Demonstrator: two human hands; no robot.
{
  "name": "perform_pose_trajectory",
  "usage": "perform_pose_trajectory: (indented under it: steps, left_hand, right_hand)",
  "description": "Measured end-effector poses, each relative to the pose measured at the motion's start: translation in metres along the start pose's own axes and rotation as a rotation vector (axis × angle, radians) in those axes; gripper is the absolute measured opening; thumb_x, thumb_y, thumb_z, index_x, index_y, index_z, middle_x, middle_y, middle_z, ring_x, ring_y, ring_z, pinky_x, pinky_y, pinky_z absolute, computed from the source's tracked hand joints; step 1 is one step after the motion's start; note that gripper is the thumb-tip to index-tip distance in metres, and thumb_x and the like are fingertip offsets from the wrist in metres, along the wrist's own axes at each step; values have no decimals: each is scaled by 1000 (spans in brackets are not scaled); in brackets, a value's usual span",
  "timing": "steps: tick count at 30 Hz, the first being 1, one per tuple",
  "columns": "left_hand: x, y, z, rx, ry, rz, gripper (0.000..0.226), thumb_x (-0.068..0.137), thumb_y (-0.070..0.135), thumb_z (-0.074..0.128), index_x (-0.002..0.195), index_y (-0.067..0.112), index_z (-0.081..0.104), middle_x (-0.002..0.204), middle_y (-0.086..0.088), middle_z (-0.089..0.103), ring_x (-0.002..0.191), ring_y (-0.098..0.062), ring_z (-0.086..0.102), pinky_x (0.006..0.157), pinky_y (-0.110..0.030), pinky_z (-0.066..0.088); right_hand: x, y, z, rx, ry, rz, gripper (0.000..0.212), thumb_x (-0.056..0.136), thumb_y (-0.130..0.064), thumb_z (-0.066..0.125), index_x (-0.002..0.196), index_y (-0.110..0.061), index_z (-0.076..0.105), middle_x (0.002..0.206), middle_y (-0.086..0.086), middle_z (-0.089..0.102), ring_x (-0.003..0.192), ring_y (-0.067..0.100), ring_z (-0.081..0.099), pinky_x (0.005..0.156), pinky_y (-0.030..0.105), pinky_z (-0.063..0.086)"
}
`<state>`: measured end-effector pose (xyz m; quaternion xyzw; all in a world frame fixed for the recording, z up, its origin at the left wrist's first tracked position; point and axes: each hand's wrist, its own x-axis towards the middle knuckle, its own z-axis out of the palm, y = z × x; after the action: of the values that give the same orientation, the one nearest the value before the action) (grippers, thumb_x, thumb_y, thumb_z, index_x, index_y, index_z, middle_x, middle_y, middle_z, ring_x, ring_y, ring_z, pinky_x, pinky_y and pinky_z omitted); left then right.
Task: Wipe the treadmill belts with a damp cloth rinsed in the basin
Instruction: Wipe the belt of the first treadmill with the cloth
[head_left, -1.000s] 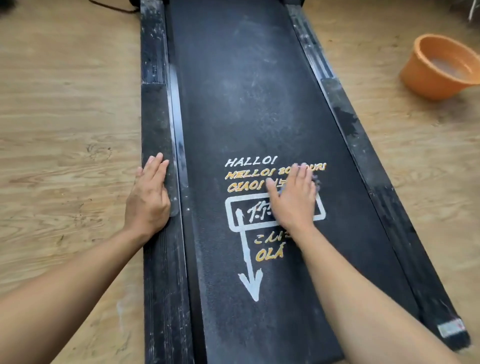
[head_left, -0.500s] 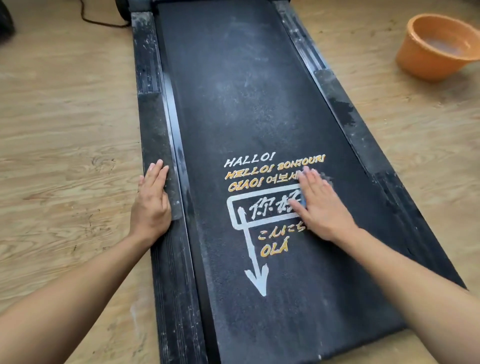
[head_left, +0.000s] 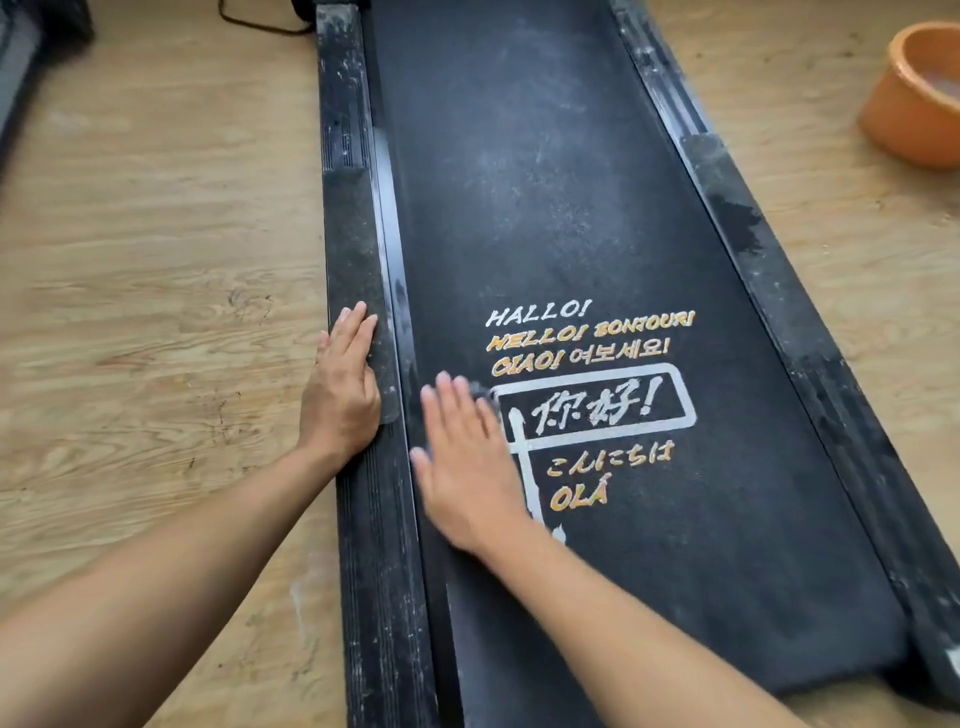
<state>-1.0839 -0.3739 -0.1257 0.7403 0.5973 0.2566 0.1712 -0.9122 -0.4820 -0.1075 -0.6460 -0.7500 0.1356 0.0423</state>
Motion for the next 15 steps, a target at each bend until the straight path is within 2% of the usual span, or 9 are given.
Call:
perform_pose_trajectory:
  steps: [2, 4, 5, 6, 8, 11, 13, 15]
  left_hand:
    - [0, -1, 1, 11, -7, 14, 66, 93, 8, 31, 159, 9, 43, 172, -2, 29, 161, -15, 18, 132, -33, 3]
    - [0, -3, 2, 16, -7, 16, 66, 93, 7, 31, 159, 10, 43, 172, -1, 29, 161, -15, 18, 132, -34, 3]
    - [0, -4, 2, 14, -10, 15, 66, 94, 6, 31, 159, 9, 43, 172, -1, 29, 161, -15, 18, 133, -36, 4]
    - [0, -4, 3, 6, -11, 10, 65, 95, 4, 33, 159, 9, 42, 172, 0, 29, 161, -14, 17, 133, -37, 4]
    - [0, -5, 4, -3, -7, -1, 64, 97, 0, 35, 159, 10, 42, 172, 1, 28, 161, -11, 15, 133, -39, 5]
    - [-1, -3, 2, 2, -3, -7, 64, 96, 4, 33, 159, 10, 42, 172, 2, 28, 161, -10, 15, 133, -37, 4]
    - [1, 0, 2, 3, -2, -19, 65, 94, 8, 30, 158, 10, 43, 172, 1, 29, 161, -12, 17, 133, -34, 3]
    - [0, 1, 1, 0, 3, -33, 66, 93, 9, 30, 158, 9, 44, 171, 0, 30, 161, -12, 18, 133, -35, 4]
  right_hand:
    - [-19, 3, 1, -26, -35, -150, 68, 109, -42, 24, 168, -11, 9, 176, 9, 0, 163, 24, -2, 131, 45, 10]
    - [-34, 40, -9, -71, -77, -273, 67, 110, -45, 23, 168, -16, 6, 176, 3, -1, 162, 19, -3, 132, 40, 3]
    - [-38, 69, -17, -95, -87, -267, 67, 110, -48, 21, 168, -19, 3, 176, 1, -4, 162, 17, -6, 131, 39, -1]
    - [-39, 102, -28, -114, -91, -205, 69, 110, -53, 18, 168, -21, -1, 175, -2, -9, 162, 15, -10, 131, 38, -3]
    - [-43, 177, -53, -106, -90, 62, 78, 104, -66, 11, 168, -23, -6, 174, -5, -16, 160, 13, -17, 131, 40, -2]
    - [-67, 266, -86, -42, -62, 432, 96, 94, -82, 5, 168, -21, -3, 175, -2, -13, 160, 14, -15, 132, 43, 2]
    - [-77, 285, -89, 21, -24, 568, 98, 95, -82, 12, 168, -18, 0, 176, 1, -7, 162, 17, -8, 132, 47, 6]
    - [-68, 265, -80, 69, 54, 726, 101, 95, -80, 16, 168, -12, 3, 176, 9, 0, 162, 23, -2, 131, 50, 7]
